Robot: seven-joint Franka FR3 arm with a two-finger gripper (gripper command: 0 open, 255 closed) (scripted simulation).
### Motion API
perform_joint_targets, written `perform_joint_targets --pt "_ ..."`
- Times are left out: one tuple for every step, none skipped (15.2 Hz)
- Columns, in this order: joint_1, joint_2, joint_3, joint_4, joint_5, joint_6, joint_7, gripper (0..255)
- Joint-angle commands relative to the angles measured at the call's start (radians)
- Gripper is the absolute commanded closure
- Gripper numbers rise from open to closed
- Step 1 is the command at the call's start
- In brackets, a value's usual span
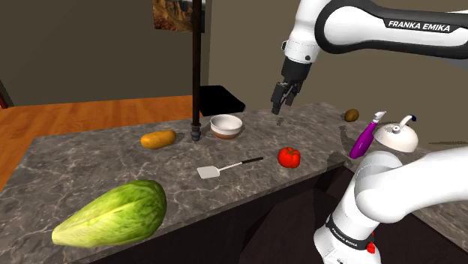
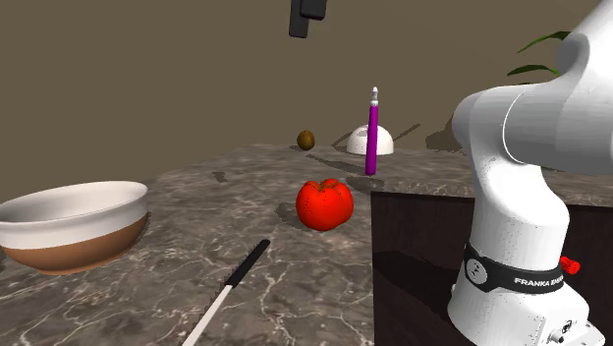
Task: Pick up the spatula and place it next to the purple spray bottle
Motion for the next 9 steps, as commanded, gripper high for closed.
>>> perform_joint_targets --pt "0.000 0.000 0.000 0.000 0.000 0.000 0.000 0" --pt "0.017 0.025 -0.012 -0.011 -0.006 0.030 -0.050 0" --pt "0.034 0.050 -0.025 -0.021 -0.012 0.059 -0.100 0" --pt "0.051 0.077 -0.037 -0.030 -0.018 0.088 -0.149 0" --pt "0.067 0.104 -0.048 -0.038 -0.023 0.117 -0.199 0" --pt "0.084 0.132 -0.059 -0.045 -0.028 0.146 -0.248 0" --pt "0.100 0.161 -0.069 -0.051 -0.032 0.174 -0.297 0" --pt "0.117 0.191 -0.079 -0.056 -0.036 0.201 -0.346 0" --pt "0.133 0.220 -0.088 -0.061 -0.039 0.229 -0.395 0"
